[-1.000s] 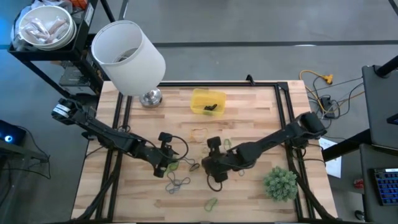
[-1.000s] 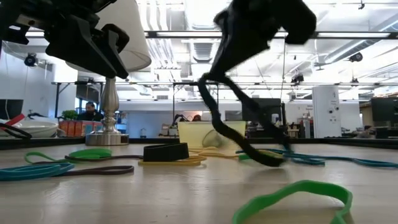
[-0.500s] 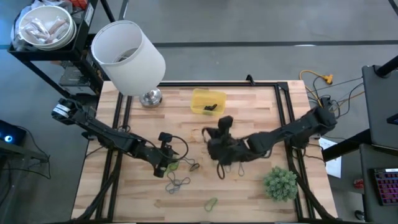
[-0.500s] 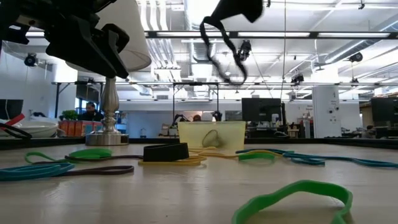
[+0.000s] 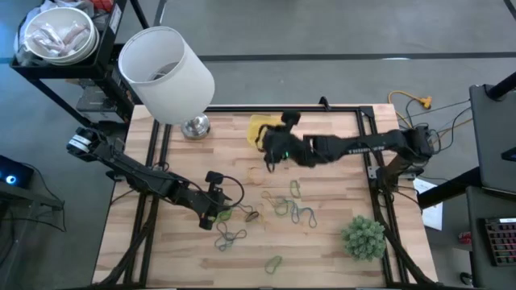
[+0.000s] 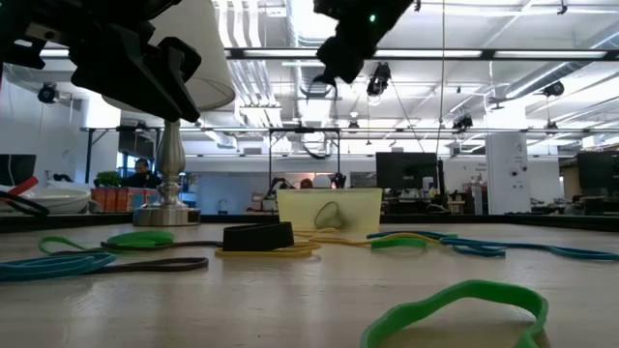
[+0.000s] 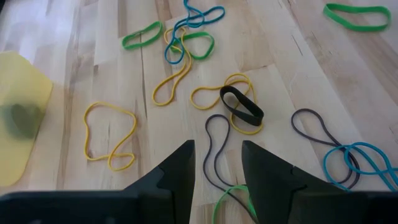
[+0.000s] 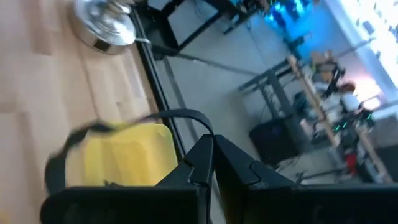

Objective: Pick and place rubber bands into bin
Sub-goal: Put the black rubber band into the yellow bin

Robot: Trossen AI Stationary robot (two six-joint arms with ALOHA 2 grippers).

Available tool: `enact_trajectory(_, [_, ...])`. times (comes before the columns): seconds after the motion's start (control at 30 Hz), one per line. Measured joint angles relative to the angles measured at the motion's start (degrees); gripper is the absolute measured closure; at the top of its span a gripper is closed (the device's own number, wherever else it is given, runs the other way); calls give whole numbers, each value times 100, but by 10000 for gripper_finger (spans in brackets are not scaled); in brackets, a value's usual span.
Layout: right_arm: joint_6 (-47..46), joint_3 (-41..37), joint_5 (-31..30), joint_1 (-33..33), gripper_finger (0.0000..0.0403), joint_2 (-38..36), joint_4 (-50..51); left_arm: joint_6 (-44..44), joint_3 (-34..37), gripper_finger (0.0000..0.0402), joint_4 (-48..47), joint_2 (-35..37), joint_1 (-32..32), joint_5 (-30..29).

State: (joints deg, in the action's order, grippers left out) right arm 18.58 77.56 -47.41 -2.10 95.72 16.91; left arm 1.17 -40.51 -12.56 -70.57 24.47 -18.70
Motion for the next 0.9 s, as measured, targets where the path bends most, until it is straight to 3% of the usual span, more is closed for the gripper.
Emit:
enact_trajectory(0.27, [-255,0,868,-910,394,83,-310,-2,0,285,1,0,0,0])
enact_trajectory(0.9, [-361,-4,1190,-1679,394,939,-924,-46,0,285,7,0,-1,-20])
